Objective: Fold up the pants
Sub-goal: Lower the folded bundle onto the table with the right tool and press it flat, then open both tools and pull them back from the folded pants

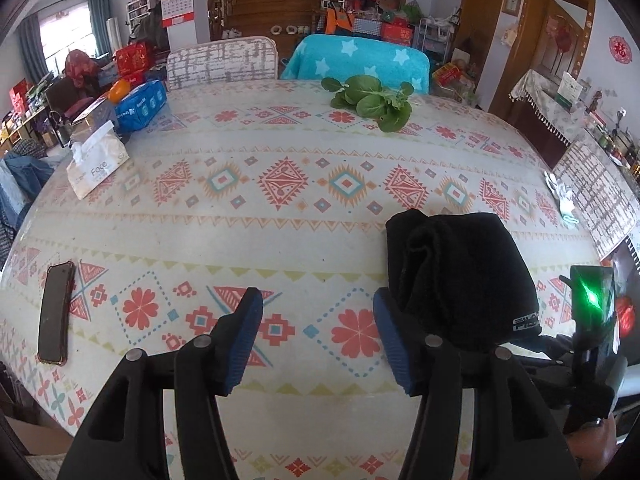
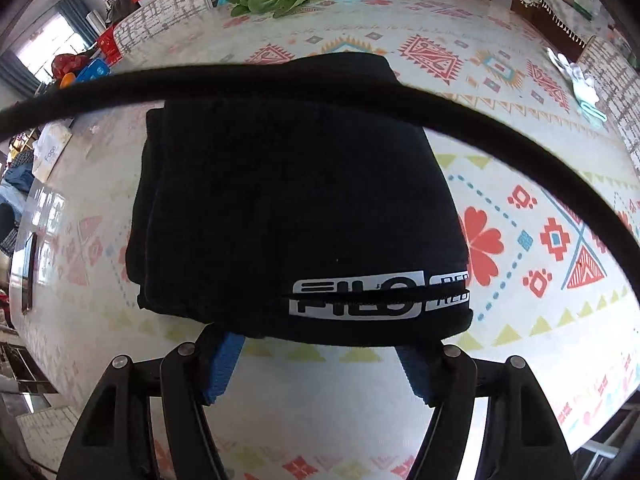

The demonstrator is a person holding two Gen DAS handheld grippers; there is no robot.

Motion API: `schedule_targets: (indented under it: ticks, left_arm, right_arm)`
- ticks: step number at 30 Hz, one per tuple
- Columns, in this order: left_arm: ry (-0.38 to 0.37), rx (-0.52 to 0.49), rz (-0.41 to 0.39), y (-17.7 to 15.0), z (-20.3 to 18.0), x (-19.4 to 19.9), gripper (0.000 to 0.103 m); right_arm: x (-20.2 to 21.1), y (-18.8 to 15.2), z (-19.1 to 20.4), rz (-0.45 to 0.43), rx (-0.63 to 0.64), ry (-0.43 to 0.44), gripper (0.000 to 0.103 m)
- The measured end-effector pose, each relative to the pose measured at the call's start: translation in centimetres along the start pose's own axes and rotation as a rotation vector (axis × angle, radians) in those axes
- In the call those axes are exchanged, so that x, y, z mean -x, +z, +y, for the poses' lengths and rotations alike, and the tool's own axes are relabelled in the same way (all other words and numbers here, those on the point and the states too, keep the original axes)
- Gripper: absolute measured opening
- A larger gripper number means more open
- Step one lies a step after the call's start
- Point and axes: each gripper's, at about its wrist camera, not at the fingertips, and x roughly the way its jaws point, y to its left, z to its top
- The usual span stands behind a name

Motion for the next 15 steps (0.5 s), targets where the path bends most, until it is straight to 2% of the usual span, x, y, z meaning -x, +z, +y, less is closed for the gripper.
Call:
schedule_targets:
  ticks: [5,10,13,15]
  left_arm:
    - [0.017,0.025,-0.002,-0.1,0.9,0.4,0.057]
    - [0.035,0.001,-0.02,0.3,-0.1,0.6,0.057]
    - [0.084,-0.038,-0.07,0.5,-1.6,1.2,0.057]
    - [0.134,-0.058,-0.119,0.6,-2.8,1.9,0.063]
  right_arm:
    - [-1.1,2.5,0.7,-0.018,-0.007,0.004,0.076]
    - [-1.6,4.1,0.7,-0.019,-0.005,0.023,0.076]
    - [0.9,3.4,0.2,-0.082,-0.011,0.025,0.076]
    - [2.7,2.9,0.1,-0.131,0.008,0.017,0.076]
